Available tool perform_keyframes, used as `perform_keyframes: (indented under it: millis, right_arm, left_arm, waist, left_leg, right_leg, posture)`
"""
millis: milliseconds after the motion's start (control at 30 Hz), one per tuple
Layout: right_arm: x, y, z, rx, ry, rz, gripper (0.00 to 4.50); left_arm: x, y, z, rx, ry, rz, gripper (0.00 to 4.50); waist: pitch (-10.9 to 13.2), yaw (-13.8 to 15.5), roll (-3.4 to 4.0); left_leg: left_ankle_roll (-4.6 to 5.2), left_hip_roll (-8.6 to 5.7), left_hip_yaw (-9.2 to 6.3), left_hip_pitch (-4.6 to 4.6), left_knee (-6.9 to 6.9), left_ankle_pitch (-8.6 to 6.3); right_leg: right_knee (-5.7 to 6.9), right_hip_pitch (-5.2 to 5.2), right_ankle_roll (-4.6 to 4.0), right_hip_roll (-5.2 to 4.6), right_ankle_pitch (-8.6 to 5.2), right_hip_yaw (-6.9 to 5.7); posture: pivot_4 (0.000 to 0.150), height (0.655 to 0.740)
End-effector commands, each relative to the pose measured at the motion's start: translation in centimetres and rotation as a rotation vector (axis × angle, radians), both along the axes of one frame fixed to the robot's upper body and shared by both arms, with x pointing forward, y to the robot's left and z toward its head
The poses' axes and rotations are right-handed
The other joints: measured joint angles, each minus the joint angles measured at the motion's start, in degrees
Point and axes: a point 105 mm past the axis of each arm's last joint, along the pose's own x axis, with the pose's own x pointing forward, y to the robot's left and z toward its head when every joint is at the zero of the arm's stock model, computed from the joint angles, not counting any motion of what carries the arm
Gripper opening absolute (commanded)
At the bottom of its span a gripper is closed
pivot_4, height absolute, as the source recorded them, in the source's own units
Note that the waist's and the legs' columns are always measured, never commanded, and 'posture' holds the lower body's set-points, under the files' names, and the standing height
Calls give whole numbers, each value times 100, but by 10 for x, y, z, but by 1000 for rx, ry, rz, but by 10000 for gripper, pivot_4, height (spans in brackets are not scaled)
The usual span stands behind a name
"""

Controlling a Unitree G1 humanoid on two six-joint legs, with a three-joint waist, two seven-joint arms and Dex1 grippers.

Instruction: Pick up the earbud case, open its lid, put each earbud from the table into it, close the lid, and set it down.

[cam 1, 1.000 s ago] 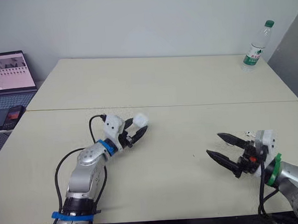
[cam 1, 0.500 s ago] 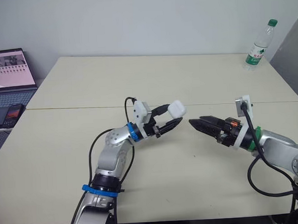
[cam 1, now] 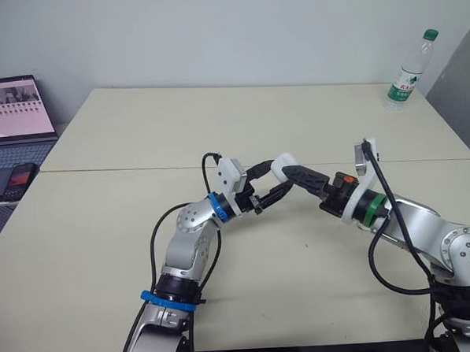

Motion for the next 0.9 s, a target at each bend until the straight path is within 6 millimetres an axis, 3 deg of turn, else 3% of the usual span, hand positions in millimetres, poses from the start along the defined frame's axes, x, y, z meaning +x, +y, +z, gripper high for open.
perform_keyframes:
  millis: [33, 100, 367, 733, 900]
  right_arm:
    - [-2, 3, 15, 29, -54, 2, 41188]
    - [-1, 4, 15, 23, -59, 4, 36439]
    - [-1, 5, 14, 13, -63, 4, 7823]
    - [-1, 6, 13, 13, -72, 1, 7389]
    - [2, 0, 15, 14, -93, -26, 7389]
  left_arm:
    - [-4, -3, 6, 3, -45, -5, 27050]
    - [-1, -2, 7, -15, -27, 6, 27050]
    - [-4, -7, 0, 10, -25, -8, 27050]
    - [-5, -7, -2, -15, 22, -26, 27050]
    - [-3, -5, -3, 0, 32, -22, 42953]
  waist:
    - [0, 1, 0]
    - [0, 1, 0]
    - [0, 1, 0]
    - [0, 0, 0]
    - [0, 0, 0]
  left_leg:
    - [0, 0, 0, 0, 0, 0]
    - [0, 0, 2, 0, 0, 0]
    - [0, 0, 2, 0, 0, 0]
    - [0, 0, 2, -1, 0, 0]
    - [0, 0, 1, -1, 0, 0]
  right_leg:
    - [0, 0, 0, 0, 0, 0]
    - [-1, 0, 0, 0, 0, 2]
    - [0, -1, 0, 0, 0, 1]
    - [0, -1, 0, 0, 0, 1]
    - [0, -2, 0, 0, 0, 1]
  posture:
    - [1500, 7362]
    - [1500, 7362]
    - [1500, 7362]
    - [1500, 7362]
    - [1500, 7362]
